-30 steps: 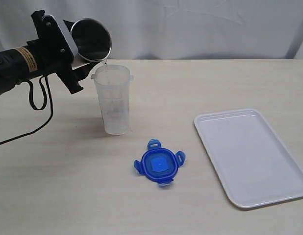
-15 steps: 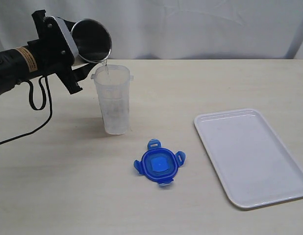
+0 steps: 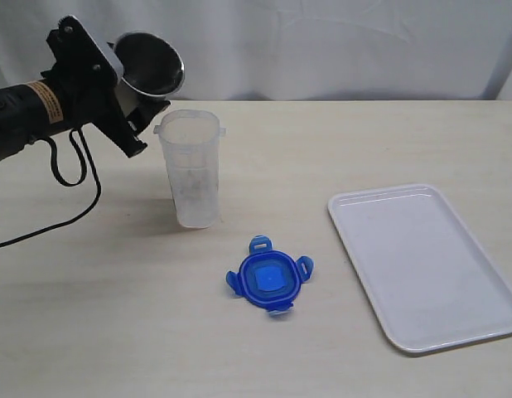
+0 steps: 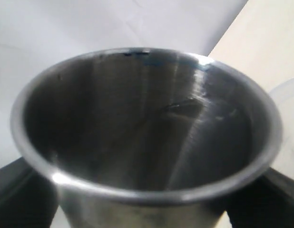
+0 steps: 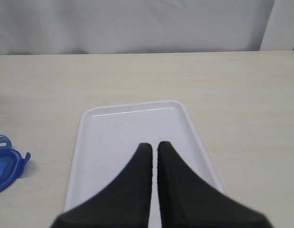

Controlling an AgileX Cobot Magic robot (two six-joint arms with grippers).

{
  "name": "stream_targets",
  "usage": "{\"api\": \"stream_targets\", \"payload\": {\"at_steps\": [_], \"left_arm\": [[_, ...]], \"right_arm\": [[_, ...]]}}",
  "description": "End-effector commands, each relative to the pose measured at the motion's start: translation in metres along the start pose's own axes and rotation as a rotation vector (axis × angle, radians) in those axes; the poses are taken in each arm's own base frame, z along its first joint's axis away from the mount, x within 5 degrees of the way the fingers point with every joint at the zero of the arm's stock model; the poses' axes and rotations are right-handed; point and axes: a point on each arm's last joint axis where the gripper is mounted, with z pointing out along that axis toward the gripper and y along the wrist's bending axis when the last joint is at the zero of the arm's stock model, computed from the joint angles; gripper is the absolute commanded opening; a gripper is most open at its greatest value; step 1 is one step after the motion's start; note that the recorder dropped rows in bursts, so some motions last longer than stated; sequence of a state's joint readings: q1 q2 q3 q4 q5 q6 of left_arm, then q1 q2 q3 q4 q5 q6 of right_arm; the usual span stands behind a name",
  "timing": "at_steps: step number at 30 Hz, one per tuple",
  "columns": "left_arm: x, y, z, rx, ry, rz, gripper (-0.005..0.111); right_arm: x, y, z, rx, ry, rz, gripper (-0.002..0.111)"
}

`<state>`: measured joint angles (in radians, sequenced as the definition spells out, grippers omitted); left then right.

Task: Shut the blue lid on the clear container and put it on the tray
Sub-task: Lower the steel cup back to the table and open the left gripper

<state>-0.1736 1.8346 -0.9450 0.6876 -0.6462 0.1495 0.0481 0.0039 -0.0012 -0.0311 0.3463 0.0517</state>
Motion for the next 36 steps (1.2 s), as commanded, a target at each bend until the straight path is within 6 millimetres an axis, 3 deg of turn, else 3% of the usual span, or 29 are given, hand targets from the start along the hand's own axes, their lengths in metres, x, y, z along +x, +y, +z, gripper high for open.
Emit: {"api": "stream_targets", "payload": {"at_steps": [1, 10, 16, 26, 30, 36], "left_arm": [[-0.008, 0.007, 0.000, -0.033, -0.036, -0.171, 0.000], [0.003, 0.026, -0.004, -0.219, 0.004, -0.541, 0.000], [0.036, 0.042, -0.009, -0.291, 0.008, -0.749, 0.000], [0.076, 0.031, 0.014, -0.288, -0.077, -0.777, 0.000], [0.089, 0.035, 0.032, -0.288, -0.008, -0.748, 0.000], [0.091, 0.052, 0.052, -0.306, 0.013, -0.686, 0.000]], "right_arm": [[0.000, 0.000, 0.000, -0.001, -0.004, 0.001, 0.004], [0.000, 0.000, 0.000, -0.001, -0.004, 0.001, 0.004], [0.000, 0.000, 0.000, -0.001, -0.004, 0.001, 0.004], [0.000, 0.000, 0.000, -0.001, -0.004, 0.001, 0.004], [0.000, 0.000, 0.000, -0.001, -0.004, 0.001, 0.004], [0.000, 0.000, 0.000, -0.001, -0.004, 0.001, 0.004]]}}
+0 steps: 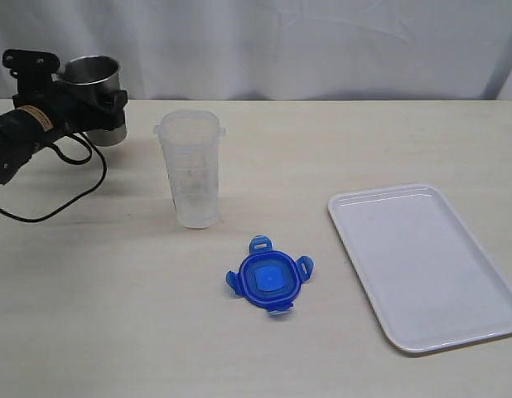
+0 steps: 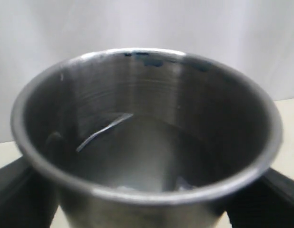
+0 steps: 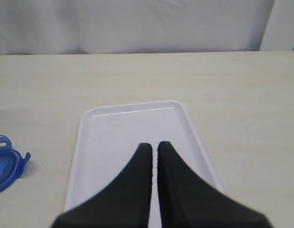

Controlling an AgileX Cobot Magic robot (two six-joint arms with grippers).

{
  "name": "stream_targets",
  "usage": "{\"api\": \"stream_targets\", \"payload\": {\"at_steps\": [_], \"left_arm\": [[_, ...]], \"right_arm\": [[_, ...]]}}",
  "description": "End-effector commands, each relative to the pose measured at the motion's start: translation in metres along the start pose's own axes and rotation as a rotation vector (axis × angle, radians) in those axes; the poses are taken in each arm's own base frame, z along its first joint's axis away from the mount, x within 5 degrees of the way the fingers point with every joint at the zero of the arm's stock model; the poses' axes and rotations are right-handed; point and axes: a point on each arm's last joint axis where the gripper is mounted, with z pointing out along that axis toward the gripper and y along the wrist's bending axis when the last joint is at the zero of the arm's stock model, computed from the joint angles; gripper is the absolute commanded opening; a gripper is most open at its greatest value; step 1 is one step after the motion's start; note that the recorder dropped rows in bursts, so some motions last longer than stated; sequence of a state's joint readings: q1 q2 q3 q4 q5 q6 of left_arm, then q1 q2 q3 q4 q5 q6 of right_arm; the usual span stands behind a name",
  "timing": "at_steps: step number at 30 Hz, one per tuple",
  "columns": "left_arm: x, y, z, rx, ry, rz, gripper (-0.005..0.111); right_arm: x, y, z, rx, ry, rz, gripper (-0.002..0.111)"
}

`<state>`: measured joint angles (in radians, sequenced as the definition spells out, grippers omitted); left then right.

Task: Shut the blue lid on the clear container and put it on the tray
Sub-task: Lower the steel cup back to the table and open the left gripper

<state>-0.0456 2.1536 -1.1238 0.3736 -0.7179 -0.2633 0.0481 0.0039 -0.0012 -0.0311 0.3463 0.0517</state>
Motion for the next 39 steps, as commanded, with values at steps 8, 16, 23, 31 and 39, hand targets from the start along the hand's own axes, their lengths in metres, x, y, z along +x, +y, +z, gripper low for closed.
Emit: {"api": "stream_targets", "payload": {"at_steps": [8, 16, 23, 31, 39], "left_arm": [[-0.015, 0.036, 0.028, -0.089, -0.079, -0.027, 0.000], [0.025, 0.063, 0.028, -0.092, 0.015, 0.011, 0.000], [0.037, 0.060, 0.031, -0.052, 0.001, 0.023, 0.000], [0.037, 0.060, 0.031, -0.056, -0.001, -0.008, 0.000], [0.035, 0.059, 0.031, -0.047, -0.020, -0.035, 0.029]], "right_arm": [[0.000, 0.000, 0.000, -0.001, -0.004, 0.001, 0.004], [0.000, 0.000, 0.000, -0.001, -0.004, 0.001, 0.004], [0.000, 0.000, 0.000, -0.001, -0.004, 0.001, 0.004], [0.000, 0.000, 0.000, -0.001, -0.004, 0.001, 0.004], [0.000, 0.000, 0.000, -0.001, -0.004, 0.001, 0.004]]}}
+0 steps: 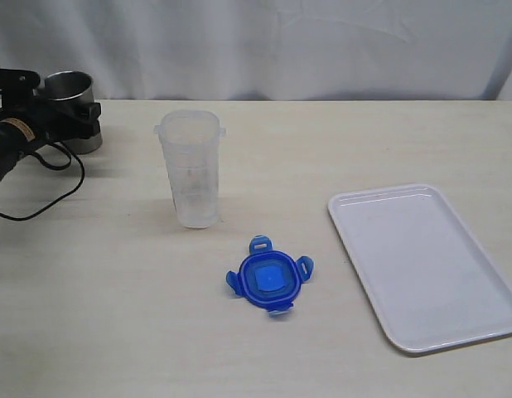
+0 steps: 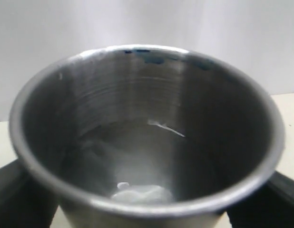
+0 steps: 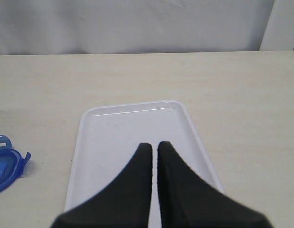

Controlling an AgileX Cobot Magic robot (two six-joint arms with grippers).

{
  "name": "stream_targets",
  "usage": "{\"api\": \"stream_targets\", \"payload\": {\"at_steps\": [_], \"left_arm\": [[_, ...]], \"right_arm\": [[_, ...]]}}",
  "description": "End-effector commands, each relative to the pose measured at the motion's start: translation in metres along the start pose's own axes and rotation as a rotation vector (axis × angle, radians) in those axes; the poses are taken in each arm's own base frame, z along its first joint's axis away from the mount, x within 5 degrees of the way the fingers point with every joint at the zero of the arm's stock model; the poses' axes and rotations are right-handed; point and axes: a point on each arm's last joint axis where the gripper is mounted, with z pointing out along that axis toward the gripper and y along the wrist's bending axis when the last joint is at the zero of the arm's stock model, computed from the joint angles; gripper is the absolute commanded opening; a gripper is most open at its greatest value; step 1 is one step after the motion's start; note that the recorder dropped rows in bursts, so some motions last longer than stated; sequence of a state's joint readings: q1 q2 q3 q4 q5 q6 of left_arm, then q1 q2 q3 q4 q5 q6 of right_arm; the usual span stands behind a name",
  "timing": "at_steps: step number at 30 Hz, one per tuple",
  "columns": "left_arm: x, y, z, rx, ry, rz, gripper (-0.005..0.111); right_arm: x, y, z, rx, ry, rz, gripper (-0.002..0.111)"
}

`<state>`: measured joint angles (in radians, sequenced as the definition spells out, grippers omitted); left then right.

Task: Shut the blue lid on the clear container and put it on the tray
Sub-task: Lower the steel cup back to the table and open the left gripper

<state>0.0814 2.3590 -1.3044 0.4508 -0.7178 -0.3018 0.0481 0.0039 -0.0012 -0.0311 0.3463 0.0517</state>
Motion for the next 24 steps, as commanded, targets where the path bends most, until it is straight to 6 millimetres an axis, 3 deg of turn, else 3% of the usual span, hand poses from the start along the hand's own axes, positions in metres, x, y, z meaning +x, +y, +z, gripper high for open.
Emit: {"api": "stream_targets", "payload": {"at_steps": [1, 3, 5, 7, 24], "left_arm": [[-0.0067, -0.0045, 0.0013, 0.027, -0.054, -0.015, 0.040], [-0.0068, -0.0044, 0.0013, 0.026, -0.055, -0.017, 0.066], [-0.0069, -0.0042, 0.0013, 0.023, -0.056, -0.020, 0.083], [-0.0061, -0.0039, 0.0013, 0.020, -0.048, -0.020, 0.092], [-0.0047, -0.0035, 0.0014, 0.015, -0.033, -0.020, 0.095]], "right_arm": [[0.0001, 0.0001, -0.0002, -0.001, -0.004, 0.001, 0.004], [0.0001, 0.0001, -0.0002, -0.001, -0.004, 0.001, 0.004], [0.0001, 0.0001, -0.0002, -0.001, -0.004, 0.001, 0.004], [0.0001, 0.0001, -0.0002, -0.001, -0.004, 0.001, 0.004], [0.0001, 0.0001, -0.0002, -0.001, -0.004, 0.001, 0.004]]}}
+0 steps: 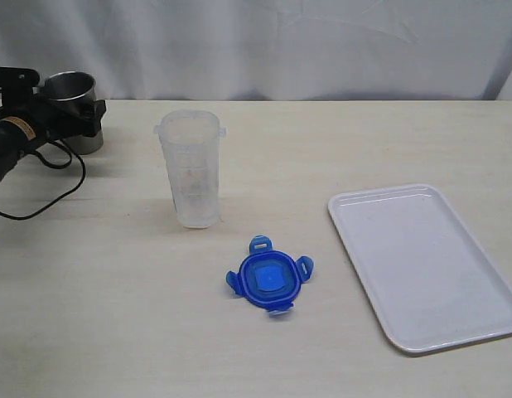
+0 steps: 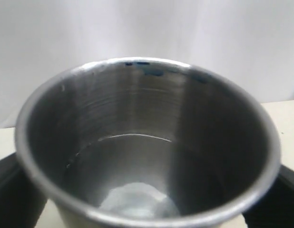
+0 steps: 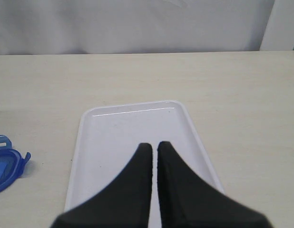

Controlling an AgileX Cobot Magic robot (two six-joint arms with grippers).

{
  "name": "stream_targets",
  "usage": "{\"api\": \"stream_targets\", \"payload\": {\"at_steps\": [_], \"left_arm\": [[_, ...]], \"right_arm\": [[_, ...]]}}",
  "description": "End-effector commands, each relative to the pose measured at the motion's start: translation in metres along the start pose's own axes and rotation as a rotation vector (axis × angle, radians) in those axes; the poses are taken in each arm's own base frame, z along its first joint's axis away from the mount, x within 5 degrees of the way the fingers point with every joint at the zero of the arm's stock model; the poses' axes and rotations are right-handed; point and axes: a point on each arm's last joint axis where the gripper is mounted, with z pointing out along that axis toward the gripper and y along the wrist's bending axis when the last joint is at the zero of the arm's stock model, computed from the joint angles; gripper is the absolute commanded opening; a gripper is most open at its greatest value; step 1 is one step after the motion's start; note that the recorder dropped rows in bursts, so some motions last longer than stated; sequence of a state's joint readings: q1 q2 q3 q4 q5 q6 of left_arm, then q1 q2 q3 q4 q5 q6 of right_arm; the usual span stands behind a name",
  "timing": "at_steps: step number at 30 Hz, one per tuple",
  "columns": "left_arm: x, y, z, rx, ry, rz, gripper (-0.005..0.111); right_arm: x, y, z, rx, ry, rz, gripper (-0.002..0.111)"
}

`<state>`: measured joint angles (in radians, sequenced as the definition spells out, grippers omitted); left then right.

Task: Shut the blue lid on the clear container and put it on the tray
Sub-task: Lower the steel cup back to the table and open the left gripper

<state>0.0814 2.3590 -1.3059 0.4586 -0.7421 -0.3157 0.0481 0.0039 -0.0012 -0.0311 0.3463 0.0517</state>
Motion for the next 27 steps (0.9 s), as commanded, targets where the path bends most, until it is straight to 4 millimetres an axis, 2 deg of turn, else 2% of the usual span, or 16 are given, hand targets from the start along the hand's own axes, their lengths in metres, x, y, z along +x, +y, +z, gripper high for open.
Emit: {"api": "stream_targets", "payload": {"at_steps": [1, 4, 16, 27], "left_arm": [[-0.002, -0.002, 0.001, 0.002, -0.009, -0.007, 0.098], [-0.003, -0.003, 0.001, 0.003, -0.009, 0.001, 0.105], [-0.003, -0.005, -0.001, 0.028, 0.076, 0.073, 0.105], [-0.024, 0.002, -0.027, -0.001, 0.054, 0.067, 0.105]], "right_arm": [[0.000, 0.000, 0.000, -0.001, -0.004, 0.001, 0.004], [0.000, 0.000, 0.000, -0.001, -0.004, 0.001, 0.004], [0.000, 0.000, 0.000, -0.001, -0.004, 0.001, 0.004], [0.000, 0.000, 0.000, -0.001, -0.004, 0.001, 0.004]]}}
